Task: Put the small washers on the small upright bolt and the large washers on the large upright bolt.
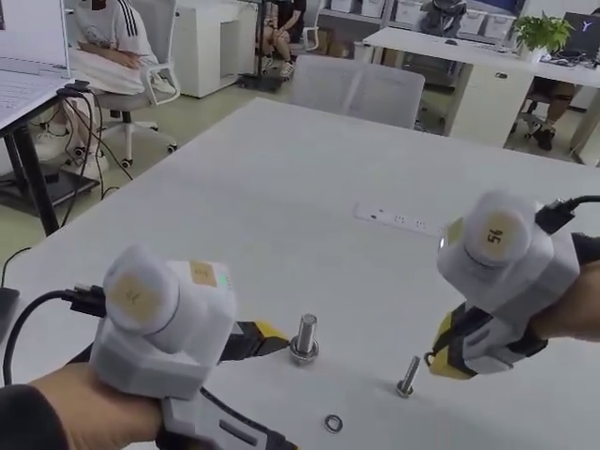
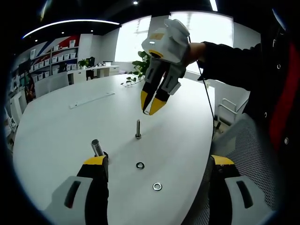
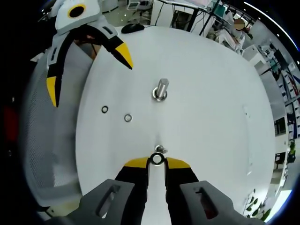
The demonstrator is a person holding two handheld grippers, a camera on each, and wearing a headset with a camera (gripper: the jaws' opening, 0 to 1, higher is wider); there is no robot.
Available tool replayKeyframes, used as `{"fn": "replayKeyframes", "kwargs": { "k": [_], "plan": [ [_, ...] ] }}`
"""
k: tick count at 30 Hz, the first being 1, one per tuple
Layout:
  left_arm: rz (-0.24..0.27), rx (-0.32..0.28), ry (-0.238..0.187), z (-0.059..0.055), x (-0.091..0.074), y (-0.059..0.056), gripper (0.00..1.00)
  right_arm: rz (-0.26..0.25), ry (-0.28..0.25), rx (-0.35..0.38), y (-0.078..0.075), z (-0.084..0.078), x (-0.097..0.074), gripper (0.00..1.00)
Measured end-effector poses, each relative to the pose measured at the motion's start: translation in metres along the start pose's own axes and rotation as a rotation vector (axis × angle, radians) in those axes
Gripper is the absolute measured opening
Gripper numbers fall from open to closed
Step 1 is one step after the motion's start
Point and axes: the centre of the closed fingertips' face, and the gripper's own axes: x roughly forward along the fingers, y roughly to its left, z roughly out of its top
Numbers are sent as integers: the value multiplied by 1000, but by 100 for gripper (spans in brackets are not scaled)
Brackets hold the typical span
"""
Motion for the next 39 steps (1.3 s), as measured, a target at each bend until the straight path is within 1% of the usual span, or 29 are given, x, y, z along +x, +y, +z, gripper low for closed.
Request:
{"fn": "replayKeyframes", "kwargs": {
  "k": [9, 12, 23, 34, 39],
  "plan": [
    [4, -3, 4, -1, 1, 2, 88, -1, 10, -14, -13, 2, 7, 13],
    [6, -5, 5, -1, 1, 3, 88, 5, 10, -18, -15, 4, 10, 13],
    [13, -11, 8, -1, 1, 5, 88, 34, 39, -37, -15, -1, 24, 13],
    [12, -13, 12, -2, 3, 5, 88, 52, 48, -43, -12, -3, 30, 13],
    [11, -13, 14, -3, 3, 4, 88, 53, 52, -41, -13, -5, 32, 13]
  ]
}}
